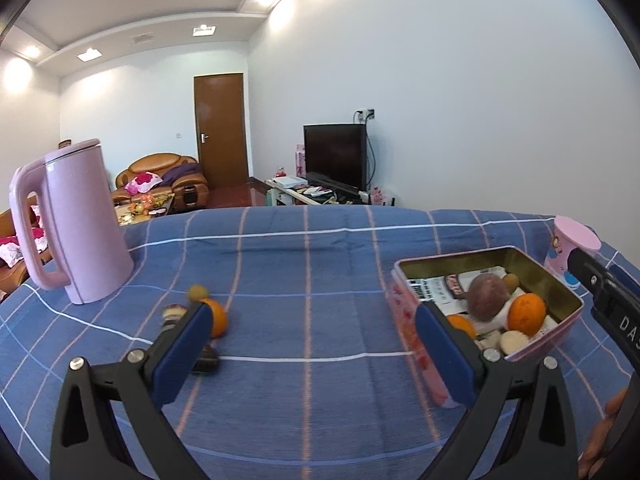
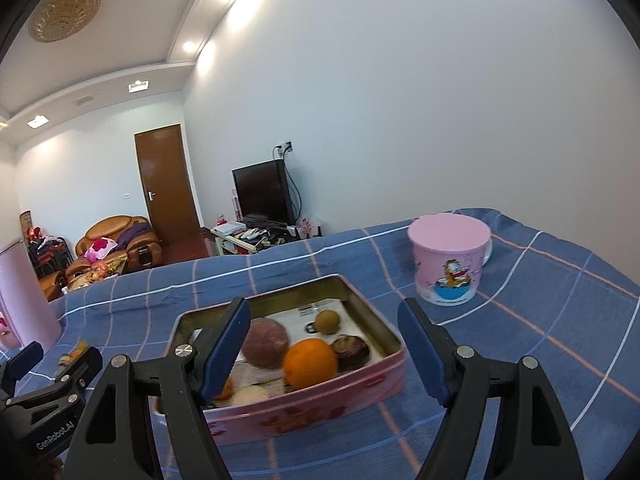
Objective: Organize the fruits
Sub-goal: 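Move both tools back toward the remaining fruits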
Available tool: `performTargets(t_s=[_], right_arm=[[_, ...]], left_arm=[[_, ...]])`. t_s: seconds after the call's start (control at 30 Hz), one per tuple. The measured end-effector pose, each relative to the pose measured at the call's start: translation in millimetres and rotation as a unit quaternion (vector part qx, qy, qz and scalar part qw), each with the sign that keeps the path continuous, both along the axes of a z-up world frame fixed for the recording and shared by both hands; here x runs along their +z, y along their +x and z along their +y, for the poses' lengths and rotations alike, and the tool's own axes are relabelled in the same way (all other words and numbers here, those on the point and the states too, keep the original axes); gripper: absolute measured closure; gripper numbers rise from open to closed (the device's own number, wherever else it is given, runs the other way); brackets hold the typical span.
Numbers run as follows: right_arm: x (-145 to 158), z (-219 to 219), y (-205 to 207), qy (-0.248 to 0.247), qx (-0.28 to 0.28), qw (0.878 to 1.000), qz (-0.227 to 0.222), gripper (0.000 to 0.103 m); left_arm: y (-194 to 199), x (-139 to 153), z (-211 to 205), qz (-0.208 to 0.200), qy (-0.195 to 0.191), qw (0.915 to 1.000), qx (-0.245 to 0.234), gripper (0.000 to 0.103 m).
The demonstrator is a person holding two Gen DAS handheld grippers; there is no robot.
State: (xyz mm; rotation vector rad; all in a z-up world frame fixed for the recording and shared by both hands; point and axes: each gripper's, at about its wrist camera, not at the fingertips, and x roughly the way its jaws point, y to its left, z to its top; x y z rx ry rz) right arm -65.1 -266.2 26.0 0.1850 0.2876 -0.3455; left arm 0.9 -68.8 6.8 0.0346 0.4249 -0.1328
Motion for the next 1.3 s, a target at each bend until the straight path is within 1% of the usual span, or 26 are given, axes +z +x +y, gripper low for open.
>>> performTargets(t_s=[0.33,0.7,1.0,1.17,1.3], right_arm=[[-1,53,18,-0.008,0.045,0.999,0.005,0.026],[-4,101,41,-0.003,0.087,0.996,0.014,0.026],[-7,128,59,0.006,0.118,0.993,0.022,0.026],[-10,137,67,0.012,0.131,0.991,0.027,0.026],[-11,147,74,0.009,0.144,0.989,0.042,0.026]], left_arm=[[12,-2,40,0.009,-0.004,0.9996,0.028,0.0],[26,-5,77,0.018,-0.009,0.9987,0.047,0.0],[39,-8,103,0.023,-0.008,0.9976,0.065,0.0],[49,-9,129,0.029,-0.008,0.996,0.084,0.0],[60,-12,155,0.036,-0.01,0.9933,0.109,0.0]])
